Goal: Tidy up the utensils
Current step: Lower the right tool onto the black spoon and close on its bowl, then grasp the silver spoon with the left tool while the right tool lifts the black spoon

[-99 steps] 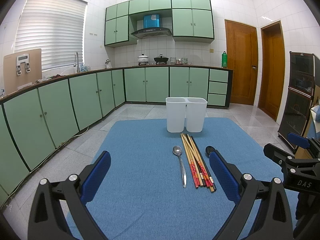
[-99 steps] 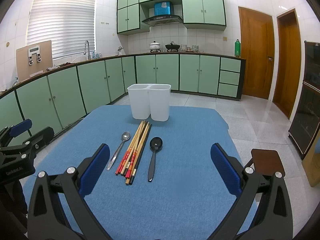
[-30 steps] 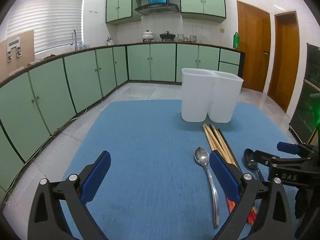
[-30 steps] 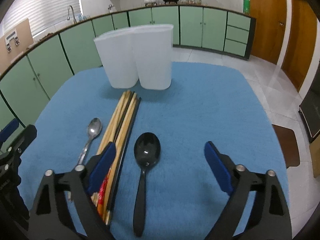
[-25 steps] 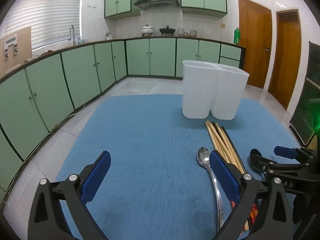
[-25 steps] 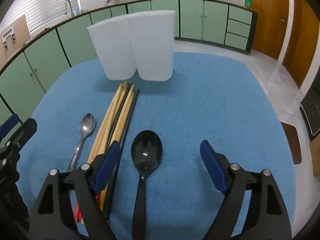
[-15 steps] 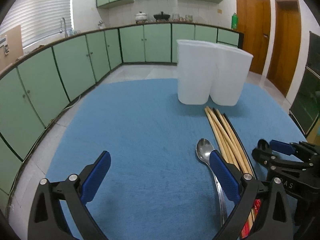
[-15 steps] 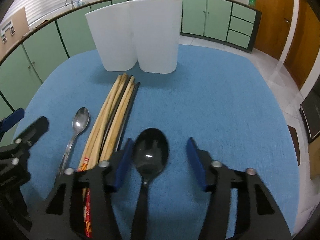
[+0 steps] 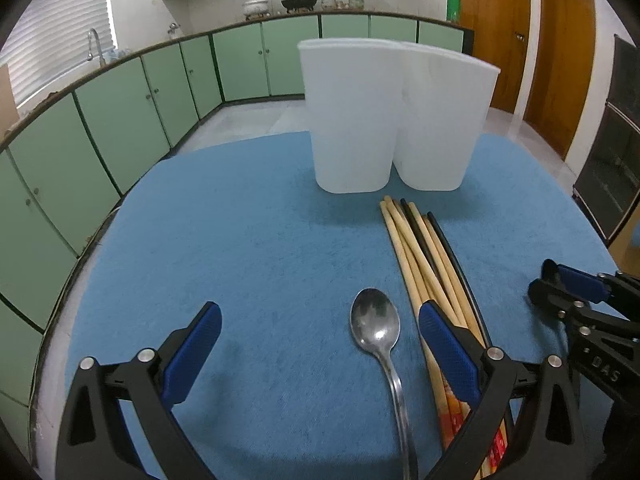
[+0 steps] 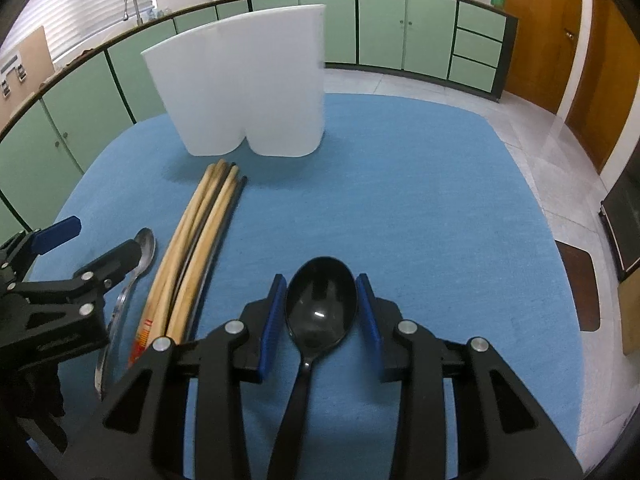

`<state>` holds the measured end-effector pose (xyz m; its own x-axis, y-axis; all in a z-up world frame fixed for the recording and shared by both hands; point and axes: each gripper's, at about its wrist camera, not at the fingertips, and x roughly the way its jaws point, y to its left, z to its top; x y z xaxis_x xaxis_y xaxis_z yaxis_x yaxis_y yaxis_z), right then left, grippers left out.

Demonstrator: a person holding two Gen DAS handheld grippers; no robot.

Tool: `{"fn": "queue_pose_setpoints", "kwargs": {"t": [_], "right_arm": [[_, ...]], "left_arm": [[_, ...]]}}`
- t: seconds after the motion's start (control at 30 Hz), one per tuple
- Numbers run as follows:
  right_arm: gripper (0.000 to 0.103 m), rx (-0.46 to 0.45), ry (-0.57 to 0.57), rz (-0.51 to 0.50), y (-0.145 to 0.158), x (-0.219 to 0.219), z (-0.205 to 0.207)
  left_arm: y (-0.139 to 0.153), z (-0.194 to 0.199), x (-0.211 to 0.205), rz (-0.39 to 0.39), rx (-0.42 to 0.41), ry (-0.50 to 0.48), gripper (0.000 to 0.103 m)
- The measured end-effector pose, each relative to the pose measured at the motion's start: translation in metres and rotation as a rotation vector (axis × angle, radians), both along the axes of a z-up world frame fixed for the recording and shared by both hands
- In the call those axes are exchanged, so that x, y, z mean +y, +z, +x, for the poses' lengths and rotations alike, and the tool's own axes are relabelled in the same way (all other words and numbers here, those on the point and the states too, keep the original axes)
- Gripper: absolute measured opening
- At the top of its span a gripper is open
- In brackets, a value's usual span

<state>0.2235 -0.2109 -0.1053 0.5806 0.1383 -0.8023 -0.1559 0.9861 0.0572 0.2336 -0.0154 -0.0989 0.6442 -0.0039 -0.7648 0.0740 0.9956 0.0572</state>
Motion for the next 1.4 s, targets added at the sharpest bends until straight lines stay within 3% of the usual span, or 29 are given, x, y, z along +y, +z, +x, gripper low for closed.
{"fn": "queue_pose_setpoints", "kwargs": {"t": [0.53, 0.67, 0.73, 0.8, 0.9, 1.0, 1.23, 1.4], "right_arm": [[0.037, 0.021, 0.032, -0.008, -0.006, 0.006, 0.004], [0.038, 0.051, 0.036, 0.001, -0.004, 0.007, 0.008], [0.034, 0.063, 0.043, 0.0, -0.003, 0.007, 0.009], [0.034, 0.064, 0.054, 0.004, -0.002, 0.008, 0.009], [0.034, 0.016, 0.053, 0.018, 0.005, 0.006, 0.004], [0.034, -0.065, 0.054, 0.021, 0.016, 0.003, -0.004], [0.033, -0.253, 0.07, 0.064, 0.053, -0.002, -0.02], [0.033, -0.323, 0.084, 0.102, 0.074, -0.002, -0.019]], "left_arm": [[-0.011, 0.022, 0.006, -0.001, 0.099, 0.004, 0.094], [-0.005, 0.028, 0.013, -0.046, 0.105, -0.026, 0.066], [-0.003, 0.029, 0.013, -0.059, 0.106, -0.04, 0.052], [-0.001, 0.03, 0.014, -0.075, 0.106, -0.053, 0.03], [0.003, 0.028, 0.017, -0.104, 0.096, -0.077, 0.029], [0.012, 0.017, 0.019, -0.135, 0.042, -0.105, 0.029], [0.048, -0.027, 0.03, -0.181, -0.209, -0.167, 0.029], [0.065, -0.052, 0.029, -0.155, -0.376, -0.171, 0.029]]}}
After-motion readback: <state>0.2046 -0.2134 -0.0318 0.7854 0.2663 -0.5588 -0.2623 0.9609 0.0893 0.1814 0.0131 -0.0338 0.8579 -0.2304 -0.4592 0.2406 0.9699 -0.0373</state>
